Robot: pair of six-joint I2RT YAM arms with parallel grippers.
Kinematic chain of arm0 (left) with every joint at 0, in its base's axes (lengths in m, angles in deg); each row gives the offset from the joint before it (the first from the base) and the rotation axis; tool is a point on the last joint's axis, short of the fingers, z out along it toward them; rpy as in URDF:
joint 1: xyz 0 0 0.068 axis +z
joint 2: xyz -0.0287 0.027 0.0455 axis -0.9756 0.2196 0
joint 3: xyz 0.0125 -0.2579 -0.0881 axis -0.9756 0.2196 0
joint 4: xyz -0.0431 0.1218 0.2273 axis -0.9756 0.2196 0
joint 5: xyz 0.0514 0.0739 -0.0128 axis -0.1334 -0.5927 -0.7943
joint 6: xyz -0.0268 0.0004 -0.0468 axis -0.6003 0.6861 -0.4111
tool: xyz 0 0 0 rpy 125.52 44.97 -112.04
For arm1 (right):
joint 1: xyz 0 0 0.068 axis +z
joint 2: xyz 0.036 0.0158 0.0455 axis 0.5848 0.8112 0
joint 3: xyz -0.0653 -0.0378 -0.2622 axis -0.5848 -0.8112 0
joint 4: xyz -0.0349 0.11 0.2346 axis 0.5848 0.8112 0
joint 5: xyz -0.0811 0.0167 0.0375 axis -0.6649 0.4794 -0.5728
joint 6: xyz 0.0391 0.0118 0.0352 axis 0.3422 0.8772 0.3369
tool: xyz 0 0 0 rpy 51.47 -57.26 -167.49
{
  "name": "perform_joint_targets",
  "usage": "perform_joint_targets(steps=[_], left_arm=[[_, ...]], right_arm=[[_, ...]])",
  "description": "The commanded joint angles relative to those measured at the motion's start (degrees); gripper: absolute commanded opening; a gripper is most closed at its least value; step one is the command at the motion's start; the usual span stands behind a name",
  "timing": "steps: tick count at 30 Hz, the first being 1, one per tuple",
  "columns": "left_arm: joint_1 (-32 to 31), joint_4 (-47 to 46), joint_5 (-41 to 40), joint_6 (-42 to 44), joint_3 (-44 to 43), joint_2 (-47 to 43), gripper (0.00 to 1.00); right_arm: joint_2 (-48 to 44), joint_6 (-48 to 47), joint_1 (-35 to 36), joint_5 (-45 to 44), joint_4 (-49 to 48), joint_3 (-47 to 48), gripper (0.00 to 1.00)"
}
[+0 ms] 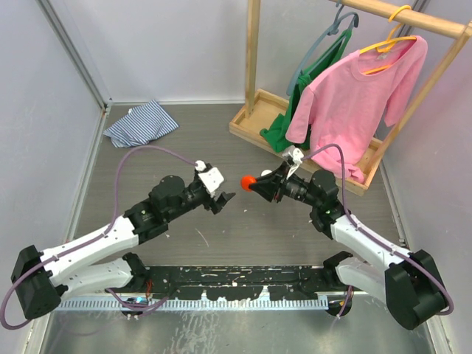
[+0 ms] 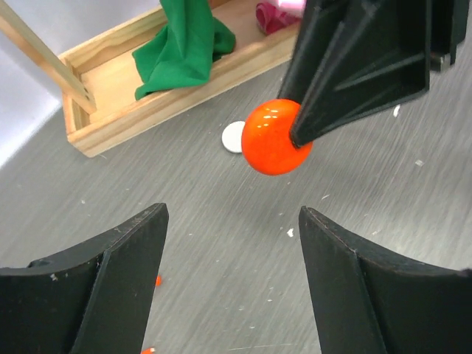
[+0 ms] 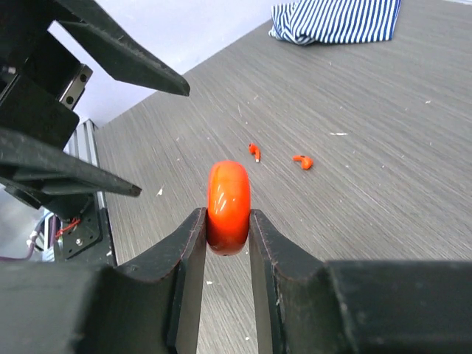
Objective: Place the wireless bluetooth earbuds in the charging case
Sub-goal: Pick up the charging case at the center of the board.
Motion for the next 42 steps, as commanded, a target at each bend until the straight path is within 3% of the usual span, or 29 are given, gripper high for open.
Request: perform_joint_targets(steps=[1,10,15,29,42], left_arm=[[3.9,-7.2,7.4,-16.9,-1.6,-1.8,0.73],[8.3,-18.8,18.6,-34.5,-0.3,0.7,0.71],[10.3,-25.8,22.7,-42.8,0.8,3.1,0.65],[13.4,-39.2,31.7,-54.8,1.2,9.3,0.51],[14.5,-42.3,35.1,-57.9,0.7,11.5,0.40]], right_arm=[[-2.1,4.0,0.0,-2.5,-13.4,-2.4,0.05],[-3.2,8.7,0.1,-3.6,-24.8,-6.6,0.05],[-1.9,11.9,0.0,-2.5,-30.2,-7.2,0.05],[1.2,19.1,0.0,-0.4,-41.3,-7.8,0.05],[2.6,22.4,0.0,1.8,-46.2,-7.7,0.05]])
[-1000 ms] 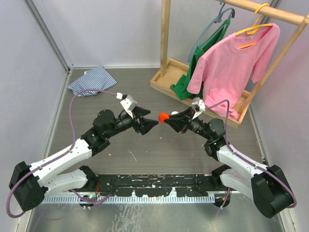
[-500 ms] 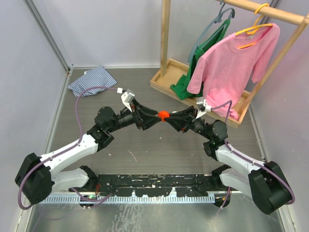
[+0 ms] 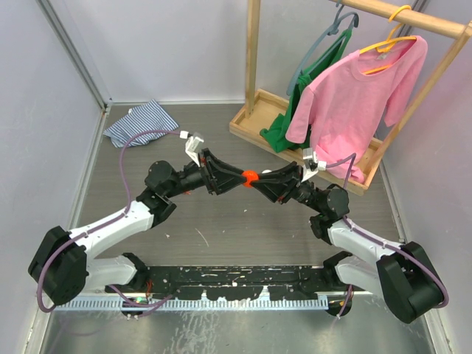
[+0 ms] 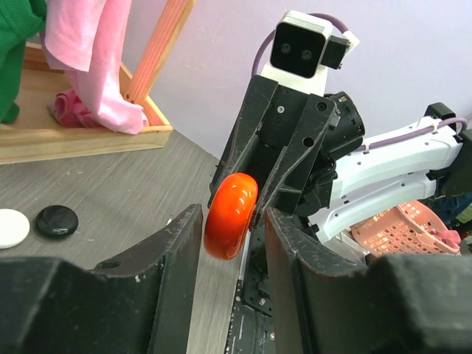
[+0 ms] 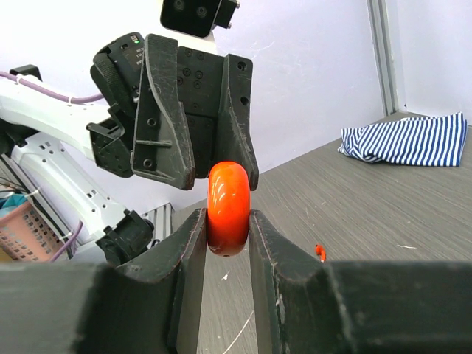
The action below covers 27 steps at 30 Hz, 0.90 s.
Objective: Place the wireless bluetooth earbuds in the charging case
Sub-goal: Pick up the charging case at the center of the board.
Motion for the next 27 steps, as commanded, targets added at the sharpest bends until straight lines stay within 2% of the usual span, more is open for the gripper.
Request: perform_joint_targets(steps=[1,9,13,18,27], left_arm=[[0.3,-5.2,2.2,-0.8,-0.6,-0.3,0.39],[0.3,-4.9,5.3,-0.7,-1.8,0.4,0.30],[0.3,-2.0,6.8,1.6,-2.8,0.2,0.24],[0.3,10.3,8.0,10.1,-5.9,-3.2,0.16],[0.3,31.4,9.4,23.7,-11.4,-7.3,0.14]], right_arm=[[0.3,1.1,0.0,1.2,-5.2,0.5,0.05],[1.8,1.8,0.1,3.1,-6.4,1.1,0.05],[1.9,1.6,0.0,5.1,-5.8,1.7,0.09],[1.6,-0.9,0.1,8.9,-0.9,3.5,0.18],[1.4,-5.8,0.1,16.4,7.3,6.8,0.37]])
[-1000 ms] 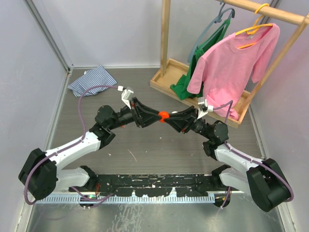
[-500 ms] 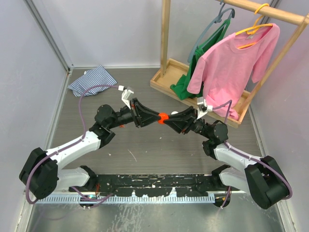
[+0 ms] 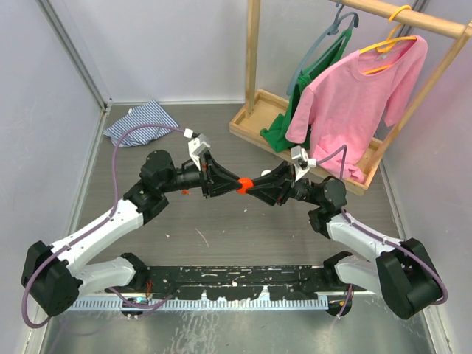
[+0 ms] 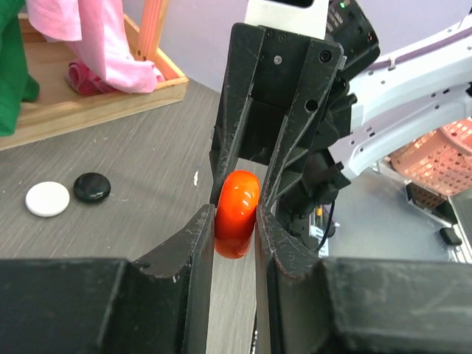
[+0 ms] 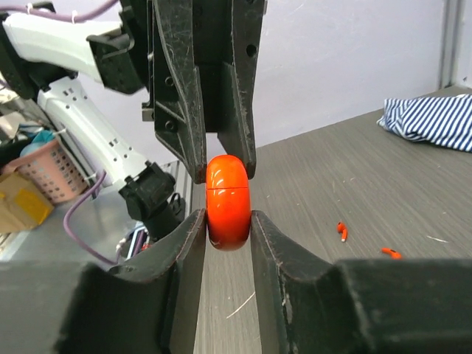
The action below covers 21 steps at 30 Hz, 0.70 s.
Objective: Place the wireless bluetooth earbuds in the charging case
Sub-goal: Pick up the charging case at the center of the board.
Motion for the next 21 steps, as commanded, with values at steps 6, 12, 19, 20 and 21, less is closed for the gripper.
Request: perform_joint_targets(steps=[6,12,19,20,21], left_arm=[[-0.3,16.9,3.9,12.2,-7.9,-2.1,0.14],[-0.3,21.9,5.8,15.0,-10.5,-1.1,0.14],[-0.5,27.9,7.4,18.3,-13.3,0.0,0.15],[-0.4,28.7,7.5,18.7,-13.6,0.2,0.15],[-0.4,29.5,7.5,19.1,-14.0,0.4,0.16]], right_arm=[[0.7,-7.3,0.7,10.5,6.1,4.6,0.51],[0.1,-12.8,2.1,9.9,11.2,5.7,0.58],[0.7,-14.9,3.2,10.4,14.0,7.2,0.56],[1.0,-15.0,3.4,10.6,14.1,7.5,0.56],[1.2,-15.2,3.6,10.8,14.3,7.7,0.55]])
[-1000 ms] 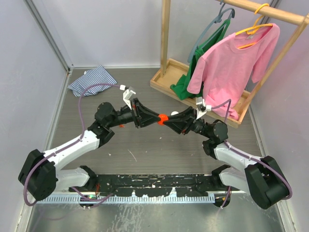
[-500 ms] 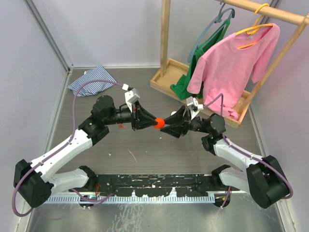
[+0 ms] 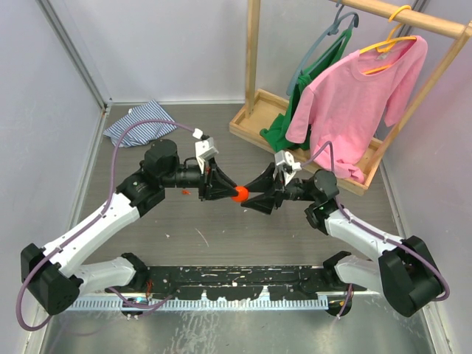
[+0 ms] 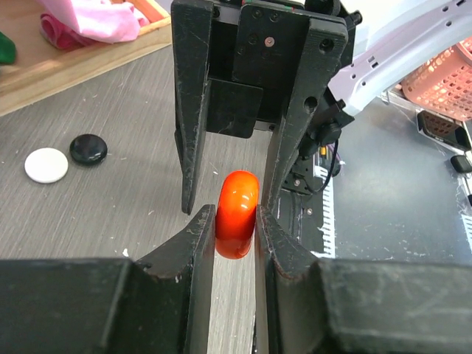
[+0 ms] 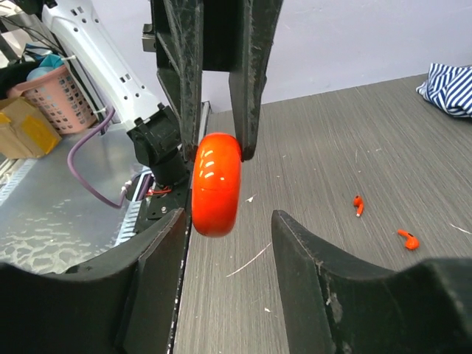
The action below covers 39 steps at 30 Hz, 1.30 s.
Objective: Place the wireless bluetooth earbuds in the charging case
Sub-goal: Pick up the charging case at the center of the board.
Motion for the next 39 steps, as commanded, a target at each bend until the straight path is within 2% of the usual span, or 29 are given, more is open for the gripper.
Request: perform_joint_targets(steps=[1,9,22,25,28,34,39], left_arm=[[-0.2,4.4,2.2,3.4,-3.9,0.7,0.16],[-0.3,6.9,1.5,5.1,-5.1,0.8,0.16],[-1.5,10.5,-0.8,8.1,-6.4,0.7,0.16],[-1.9,11.0,-0.9,8.4,-6.5,0.7,0.16],[-1.9,11.1,-1.2,8.6,-6.4,0.6,0.17],[-2.0,10.7,-1.7,8.6,-5.3,-0.1,0.29],[-2.0,8.4,-2.7,7.8,-3.4,-1.0,0.44]], right_arm=[[0.6,-2.4,1.1,1.3,-0.2,3.2,0.55],[0.9,-4.9,2.1,1.4,3.5,4.4,0.49],[2.7,-5.8,2.9,1.2,4.1,4.8,0.38],[3.0,-6.2,3.2,1.3,4.6,5.0,0.32],[3.2,-7.1,3.3,1.1,5.4,5.0,0.21],[2.5,-9.1,3.4,-0.4,5.4,3.8,0.03],[1.1,-9.8,3.4,-3.0,3.0,1.7,0.01]])
